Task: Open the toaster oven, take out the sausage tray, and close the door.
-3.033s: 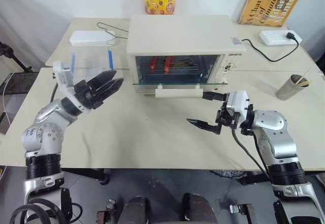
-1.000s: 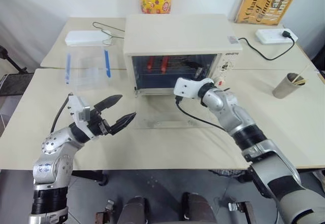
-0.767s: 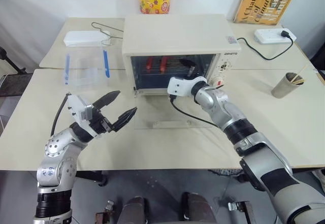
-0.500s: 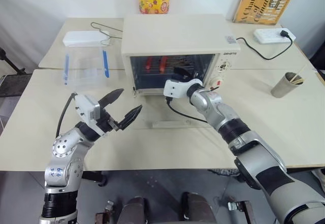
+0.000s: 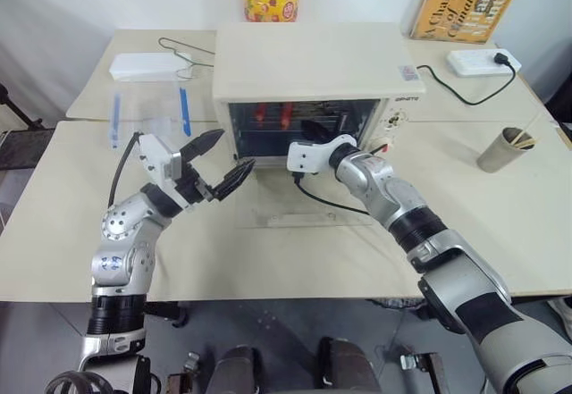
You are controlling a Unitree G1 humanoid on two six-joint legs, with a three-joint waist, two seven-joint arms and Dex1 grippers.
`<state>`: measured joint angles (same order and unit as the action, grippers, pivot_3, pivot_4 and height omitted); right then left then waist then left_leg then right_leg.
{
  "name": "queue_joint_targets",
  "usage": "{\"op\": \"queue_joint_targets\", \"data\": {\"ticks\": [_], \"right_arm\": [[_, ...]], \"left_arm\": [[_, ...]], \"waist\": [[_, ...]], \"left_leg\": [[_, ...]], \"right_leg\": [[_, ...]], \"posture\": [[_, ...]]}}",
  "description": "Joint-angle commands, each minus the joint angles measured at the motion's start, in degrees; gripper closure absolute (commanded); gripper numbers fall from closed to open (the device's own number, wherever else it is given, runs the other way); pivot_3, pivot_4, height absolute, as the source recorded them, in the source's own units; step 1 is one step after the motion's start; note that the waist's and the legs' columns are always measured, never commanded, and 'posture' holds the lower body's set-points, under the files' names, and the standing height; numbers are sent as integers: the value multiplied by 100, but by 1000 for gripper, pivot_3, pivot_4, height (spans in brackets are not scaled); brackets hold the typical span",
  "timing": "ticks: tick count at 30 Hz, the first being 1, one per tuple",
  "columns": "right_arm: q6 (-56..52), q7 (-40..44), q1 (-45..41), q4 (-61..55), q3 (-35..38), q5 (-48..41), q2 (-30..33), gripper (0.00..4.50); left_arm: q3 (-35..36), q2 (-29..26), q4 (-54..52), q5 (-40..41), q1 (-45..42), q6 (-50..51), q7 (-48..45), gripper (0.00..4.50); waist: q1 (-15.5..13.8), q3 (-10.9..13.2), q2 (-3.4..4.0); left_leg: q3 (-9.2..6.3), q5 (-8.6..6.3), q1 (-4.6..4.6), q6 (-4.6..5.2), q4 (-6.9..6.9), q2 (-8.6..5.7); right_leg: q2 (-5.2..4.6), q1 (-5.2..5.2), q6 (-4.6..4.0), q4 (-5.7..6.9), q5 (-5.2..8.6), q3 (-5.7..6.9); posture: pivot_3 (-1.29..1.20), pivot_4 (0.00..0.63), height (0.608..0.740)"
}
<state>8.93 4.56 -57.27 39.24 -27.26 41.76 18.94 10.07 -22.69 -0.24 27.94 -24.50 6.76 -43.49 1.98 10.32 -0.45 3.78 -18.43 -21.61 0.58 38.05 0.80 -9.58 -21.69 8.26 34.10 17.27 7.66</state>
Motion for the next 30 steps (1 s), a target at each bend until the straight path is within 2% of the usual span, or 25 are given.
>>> {"op": "queue_joint_targets", "data": {"ticks": [1, 5, 13, 24, 30], "right_arm": [[152, 74, -59, -732, 190, -173, 27, 4497], [163, 403, 97, -1129, 186, -224, 45, 4497], [136, 840, 396, -1733, 305, -288, 215, 4497], [-350, 1464, 2326, -4130, 544, -127, 724, 4497], [-609, 1959, 3290, -5369, 758, -109, 1004, 4497]], "left_arm": [[-10, 58, 233, 25, -368, -186, -92, 0], [41, 115, 754, 1, -788, -345, -159, 0], [64, 34, 1298, -36, -1105, -444, -411, 0], [112, -184, 1527, 65, -1098, -309, -877, 0], [-56, -406, 1650, 125, -1142, -44, -1606, 0]], "waist": [[-1, 0, 0], [13, 0, 0], [110, 0, 0], [31, 0, 0], [-61, 0, 0]], "left_leg": [[0, 0, 0, 0, 0, 0], [4, 0, -3, 0, 1, 0], [4, 0, -4, -1, -3, 2], [6, 0, -3, -1, 6, 2], [12, 0, -3, -1, 11, 1]], "right_leg": [[0, 0, 0, 0, 0, 1], [0, 0, 0, -2, 0, 3], [4, -5, -1, 0, 0, 6], [3, -4, 0, 1, 0, -1], [3, -2, 0, 2, 0, -2]], "posture": [[0, 150, 740], [0, 150, 740], [0, 150, 740], [0, 150, 740], [0, 150, 740]]}}
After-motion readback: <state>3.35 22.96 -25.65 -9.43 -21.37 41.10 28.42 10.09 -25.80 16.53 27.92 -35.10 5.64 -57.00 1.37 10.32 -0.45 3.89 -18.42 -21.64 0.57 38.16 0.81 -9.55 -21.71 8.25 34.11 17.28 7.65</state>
